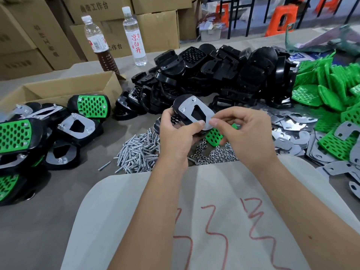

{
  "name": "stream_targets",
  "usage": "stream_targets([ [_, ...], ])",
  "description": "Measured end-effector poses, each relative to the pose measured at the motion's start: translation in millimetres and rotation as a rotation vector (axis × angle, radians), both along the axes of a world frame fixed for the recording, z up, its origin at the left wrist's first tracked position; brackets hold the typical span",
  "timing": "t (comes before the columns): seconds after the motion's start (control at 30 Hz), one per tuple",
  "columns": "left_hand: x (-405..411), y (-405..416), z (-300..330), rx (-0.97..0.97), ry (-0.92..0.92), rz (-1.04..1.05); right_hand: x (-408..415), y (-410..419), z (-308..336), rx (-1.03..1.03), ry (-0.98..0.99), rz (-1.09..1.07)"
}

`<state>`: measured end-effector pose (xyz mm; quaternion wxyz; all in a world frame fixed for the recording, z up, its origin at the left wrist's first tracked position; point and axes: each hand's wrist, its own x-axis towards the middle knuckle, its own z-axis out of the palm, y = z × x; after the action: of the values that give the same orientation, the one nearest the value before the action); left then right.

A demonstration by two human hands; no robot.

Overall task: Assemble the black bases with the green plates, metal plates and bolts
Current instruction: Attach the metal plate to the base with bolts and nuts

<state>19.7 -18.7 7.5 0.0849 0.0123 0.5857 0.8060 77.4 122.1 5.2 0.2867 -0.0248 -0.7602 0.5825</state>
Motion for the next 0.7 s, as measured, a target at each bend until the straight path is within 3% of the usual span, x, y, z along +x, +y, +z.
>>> stream_targets([
  [0.17, 1.3, 2.1, -2.6, -0.013, 0.016, -0.003, -1.3, -5.1, -2.1, 0.132, 0.000, -0.048],
  [0.33, 0.3, 2.2, -1.5, 0.064, -0.052, -0.003, -1.9, -4.2, -2.2, 0.085, 0.016, -0.026],
  [0.5, -0.8, 2.6, -6.6, -0.005, -0.039, 0.040, -4.2, -3.4, -5.8, 0.198, -0.024, 0.017],
  [0.7, -0.6, 3.6, -8.3, 0.032, -0.048, 0.040, -3.4, 2.8, -4.5, 0.028, -0.069, 0.067],
])
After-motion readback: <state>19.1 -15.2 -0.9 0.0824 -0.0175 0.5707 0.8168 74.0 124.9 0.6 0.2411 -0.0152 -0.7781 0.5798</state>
